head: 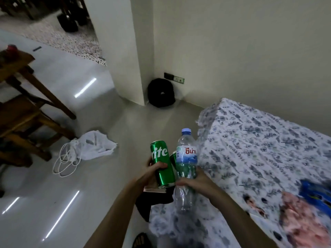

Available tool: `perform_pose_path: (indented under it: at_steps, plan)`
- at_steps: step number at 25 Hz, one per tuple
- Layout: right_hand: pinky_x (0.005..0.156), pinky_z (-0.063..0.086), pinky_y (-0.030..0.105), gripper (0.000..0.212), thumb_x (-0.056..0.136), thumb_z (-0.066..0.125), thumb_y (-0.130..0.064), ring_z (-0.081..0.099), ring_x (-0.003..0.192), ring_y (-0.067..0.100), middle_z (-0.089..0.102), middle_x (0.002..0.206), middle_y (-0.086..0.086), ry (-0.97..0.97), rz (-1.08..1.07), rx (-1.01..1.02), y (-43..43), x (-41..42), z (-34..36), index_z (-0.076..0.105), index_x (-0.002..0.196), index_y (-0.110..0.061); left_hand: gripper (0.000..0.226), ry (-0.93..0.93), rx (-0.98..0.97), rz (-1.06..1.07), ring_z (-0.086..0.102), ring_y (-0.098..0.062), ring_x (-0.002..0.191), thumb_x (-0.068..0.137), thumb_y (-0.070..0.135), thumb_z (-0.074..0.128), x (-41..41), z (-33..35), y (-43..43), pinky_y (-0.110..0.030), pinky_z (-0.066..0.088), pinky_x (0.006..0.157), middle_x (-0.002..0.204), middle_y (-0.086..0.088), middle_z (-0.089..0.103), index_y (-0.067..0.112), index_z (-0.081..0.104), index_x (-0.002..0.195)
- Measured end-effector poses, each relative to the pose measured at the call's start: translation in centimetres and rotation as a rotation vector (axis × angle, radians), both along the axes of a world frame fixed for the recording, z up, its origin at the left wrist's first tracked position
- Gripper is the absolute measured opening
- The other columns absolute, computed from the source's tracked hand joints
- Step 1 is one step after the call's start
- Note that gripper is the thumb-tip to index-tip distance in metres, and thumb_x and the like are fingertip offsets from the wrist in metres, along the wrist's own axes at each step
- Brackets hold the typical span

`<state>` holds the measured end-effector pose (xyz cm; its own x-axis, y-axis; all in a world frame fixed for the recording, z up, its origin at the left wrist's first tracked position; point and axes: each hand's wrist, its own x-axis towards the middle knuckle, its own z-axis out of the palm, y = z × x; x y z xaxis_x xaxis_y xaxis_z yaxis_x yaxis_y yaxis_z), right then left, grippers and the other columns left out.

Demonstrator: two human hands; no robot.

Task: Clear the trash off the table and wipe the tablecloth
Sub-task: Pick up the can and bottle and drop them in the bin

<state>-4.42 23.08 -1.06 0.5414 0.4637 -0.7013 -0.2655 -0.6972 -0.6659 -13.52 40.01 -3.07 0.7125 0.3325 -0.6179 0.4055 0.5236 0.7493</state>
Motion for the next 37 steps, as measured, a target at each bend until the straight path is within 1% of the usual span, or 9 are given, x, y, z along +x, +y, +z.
perform_pose_path:
  at_steps: [5, 11, 15, 19, 21, 24, 28, 32, 37]
  plan:
    - [0.067, 0.045, 0.024, 0.042, 0.071, 0.076, -0.037, 0.058, 0.089, 0.007, 0.065, 0.102, -0.003, 0.205, 0.006, -0.063, 6.4, -2.9, -2.9, 0.056, 0.107, -0.028, 0.046, 0.053, -0.079, 0.051, 0.068, -0.031, 0.097, 0.079, 0.013, 0.069, -5.1, -6.3, 5.5, -0.031, 0.06, 0.067, 0.114, -0.015, 0.066, 0.015, 0.05, 0.121]
    - [0.058, 0.049, 0.022, 0.041, 0.067, 0.074, -0.045, 0.063, 0.08, 0.011, 0.067, 0.09, -0.001, 0.436, 0.056, -0.253, 13.5, -4.1, -18.6, 0.064, 0.101, -0.024, 0.05, 0.199, -0.333, 0.235, 0.069, -0.036, 0.09, 0.076, 0.015, 0.066, -9.2, -25.4, 6.6, -0.037, 0.058, 0.07, 0.108, -0.026, 0.069, 0.003, 0.052, 0.123]
    - [0.087, 0.054, 0.034, 0.065, 0.045, 0.081, -0.054, 0.065, 0.093, 0.02, 0.07, 0.101, 0.005, 0.492, 0.162, -0.455, 15.6, -3.9, -29.2, 0.067, 0.1, -0.023, 0.045, 0.217, -0.494, 0.282, 0.069, -0.033, 0.087, 0.074, 0.017, 0.06, -10.5, -36.3, 5.6, -0.037, 0.057, 0.075, 0.104, -0.026, 0.069, -0.004, 0.061, 0.114]
    - [0.052, 0.043, 0.02, 0.043, 0.074, 0.069, -0.052, 0.054, 0.071, 0.013, 0.058, 0.082, 0.002, 0.469, 0.111, -0.529, 14.4, -2.5, -37.8, 0.058, 0.1, -0.019, 0.073, 0.356, -0.419, 0.254, 0.067, -0.029, 0.102, 0.054, 0.041, 0.081, -8.3, -49.5, 3.7, -0.042, 0.054, 0.092, 0.11, -0.019, 0.07, 0.005, 0.064, 0.115]
    - [0.057, 0.043, 0.017, 0.057, 0.077, 0.067, -0.052, 0.057, 0.083, 0.015, 0.059, 0.099, 0.004, 0.417, 0.061, -0.514, 13.6, -2.7, -40.6, 0.049, 0.114, -0.012, 0.068, 0.406, -0.373, 0.196, 0.067, -0.024, 0.095, 0.066, 0.043, 0.078, -7.8, -53.4, 2.1, -0.036, 0.056, 0.083, 0.103, -0.015, 0.069, 0.005, 0.059, 0.118]
    - [0.094, 0.04, 0.032, 0.112, 0.069, 0.071, -0.06, 0.04, 0.129, 0.031, 0.034, 0.148, 0.013, 0.316, -0.085, -0.472, 12.8, -3.5, -43.3, 0.015, 0.147, -0.004, 0.024, 0.524, -0.126, 0.2, 0.057, -0.015, 0.078, 0.089, 0.017, 0.056, -7.2, -52.4, 1.6, -0.017, 0.045, 0.055, 0.086, -0.005, 0.06, 0.002, 0.057, 0.108]
    - [0.102, 0.04, 0.036, 0.091, 0.079, 0.062, -0.055, 0.04, 0.129, 0.033, 0.034, 0.147, 0.015, 0.095, 0.105, -0.486, 12.9, -4.1, -39.9, 0.021, 0.145, -0.007, 0.02, 0.51, -0.025, 0.174, 0.057, -0.023, 0.087, 0.09, 0.015, 0.049, -8.2, -46.6, 2.9, -0.032, 0.043, 0.074, 0.091, -0.01, 0.062, 0.004, 0.061, 0.103]
    - [0.101, 0.04, 0.042, 0.071, 0.082, 0.057, -0.05, 0.039, 0.126, 0.031, 0.038, 0.139, 0.014, -0.226, 0.354, -0.466, 13.2, -5.0, -29.3, 0.034, 0.136, -0.01, 0.015, 0.423, 0.091, 0.096, 0.059, -0.025, 0.086, 0.089, 0.009, 0.047, -7.9, -34.7, 4.8, -0.032, 0.044, 0.071, 0.094, -0.013, 0.064, 0.013, 0.061, 0.093]
    - [0.099, 0.04, 0.044, 0.048, 0.088, 0.056, -0.041, 0.038, 0.122, 0.031, 0.039, 0.131, 0.012, -0.488, 0.168, -0.317, 7.1, -5.1, -11.7, 0.045, 0.124, -0.011, 0.012, 0.282, 0.239, -0.073, 0.061, -0.025, 0.079, 0.084, 0.008, 0.051, -5.1, -15.5, 3.7, -0.036, 0.049, 0.067, 0.086, -0.014, 0.066, 0.013, 0.061, 0.089]
